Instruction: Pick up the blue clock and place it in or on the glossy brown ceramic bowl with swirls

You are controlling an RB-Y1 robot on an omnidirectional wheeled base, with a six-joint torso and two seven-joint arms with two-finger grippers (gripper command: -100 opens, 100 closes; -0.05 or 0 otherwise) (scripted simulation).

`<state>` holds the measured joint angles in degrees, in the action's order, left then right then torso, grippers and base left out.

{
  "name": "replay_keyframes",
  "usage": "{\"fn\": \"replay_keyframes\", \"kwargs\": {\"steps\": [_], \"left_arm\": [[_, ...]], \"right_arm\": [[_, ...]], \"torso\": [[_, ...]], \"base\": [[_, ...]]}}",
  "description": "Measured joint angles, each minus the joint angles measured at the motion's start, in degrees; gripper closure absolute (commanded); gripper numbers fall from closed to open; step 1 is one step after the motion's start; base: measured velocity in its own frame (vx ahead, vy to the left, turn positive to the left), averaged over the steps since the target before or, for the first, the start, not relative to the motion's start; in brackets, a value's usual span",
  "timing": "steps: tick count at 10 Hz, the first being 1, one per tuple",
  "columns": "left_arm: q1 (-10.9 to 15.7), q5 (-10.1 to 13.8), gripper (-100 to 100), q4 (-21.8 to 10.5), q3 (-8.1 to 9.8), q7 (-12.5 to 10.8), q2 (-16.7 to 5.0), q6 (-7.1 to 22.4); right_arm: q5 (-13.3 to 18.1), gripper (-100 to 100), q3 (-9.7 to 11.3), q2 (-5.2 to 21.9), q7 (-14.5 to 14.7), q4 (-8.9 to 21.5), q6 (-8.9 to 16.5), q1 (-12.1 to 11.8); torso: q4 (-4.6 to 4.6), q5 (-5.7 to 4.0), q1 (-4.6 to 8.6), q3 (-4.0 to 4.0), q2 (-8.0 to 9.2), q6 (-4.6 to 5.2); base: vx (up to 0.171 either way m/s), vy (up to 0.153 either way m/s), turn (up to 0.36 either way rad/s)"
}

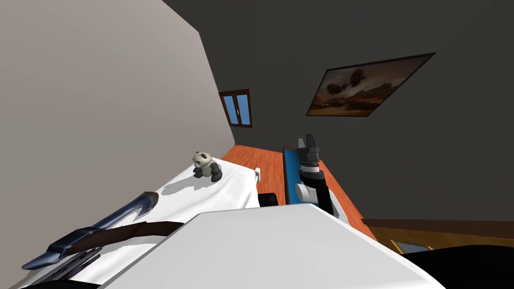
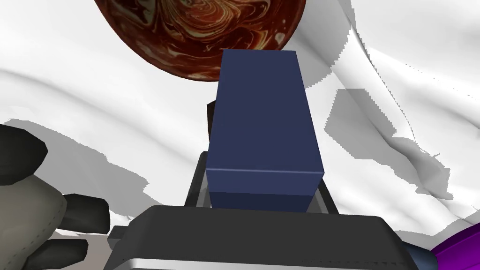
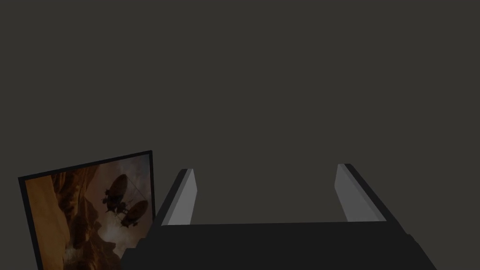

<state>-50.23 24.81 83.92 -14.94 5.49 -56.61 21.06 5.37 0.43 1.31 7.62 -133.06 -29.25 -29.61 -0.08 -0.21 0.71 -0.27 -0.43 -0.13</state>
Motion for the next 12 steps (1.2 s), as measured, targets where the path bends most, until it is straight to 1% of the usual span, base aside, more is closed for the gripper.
{"fn": "replay_keyframes", "kwargs": {"steps": [2, 3, 4, 8, 9, 10, 12], "left_arm": [[-1.14, -0.16, 100, 2.46, -0.54, -1.17, -0.33, 0.74], [-1.60, 0.19, 100, 3.72, -0.98, -1.71, -0.95, 1.09], [-1.62, 0.25, -100, 3.94, -1.05, -1.85, -0.96, 1.12], [-1.61, 0.25, -100, 3.93, -1.05, -1.85, -0.94, 1.10], [-1.61, 0.25, 0, 3.93, -1.05, -1.85, -0.94, 1.10], [-1.60, 0.25, -100, 3.94, -1.05, -1.85, -0.94, 1.10], [-3.32, 1.30, -100, 6.60, 0.09, -2.38, -3.43, 1.49]], "right_arm": [[0.00, 0, 0.00, 0.00, 0.00, 0.00, 0.00, 0.00], [0.00, 0, 0.00, 0.00, 0.00, 0.00, 0.00, 0.00], [0.00, 0, 0.00, 0.01, 0.00, 0.00, 0.00, 0.01], [0.00, 0, -0.01, 0.01, 0.00, 0.01, 0.00, 0.02], [0.00, 0, -0.01, 0.01, 0.00, 0.01, 0.00, 0.02], [0.00, 0, -0.01, 0.01, 0.00, 0.01, 0.00, 0.02], [0.00, 0, -0.01, 0.01, 0.00, 0.00, 0.00, 0.01]], "torso": [[0.00, 0.01, -0.09, 0.01, 0.03, 0.06], [-0.01, 0.00, -0.13, 0.02, 0.06, 0.07], [0.00, 0.00, -0.32, 0.09, 0.21, 0.08], [0.05, 0.06, -0.55, 0.21, 0.41, 0.07], [0.05, 0.06, -0.56, 0.21, 0.41, 0.07], [0.05, 0.05, -0.56, 0.22, 0.41, 0.07], [0.04, 0.00, -0.51, 0.22, 0.44, 0.04]], "base": [[0.096, -0.096, 0.042], [0.039, -0.043, 0.015], [0.008, -0.010, -0.001], [0.000, 0.000, 0.000], [0.000, 0.000, 0.000], [0.001, -0.007, 0.061], [-0.003, -0.010, 0.061]]}}
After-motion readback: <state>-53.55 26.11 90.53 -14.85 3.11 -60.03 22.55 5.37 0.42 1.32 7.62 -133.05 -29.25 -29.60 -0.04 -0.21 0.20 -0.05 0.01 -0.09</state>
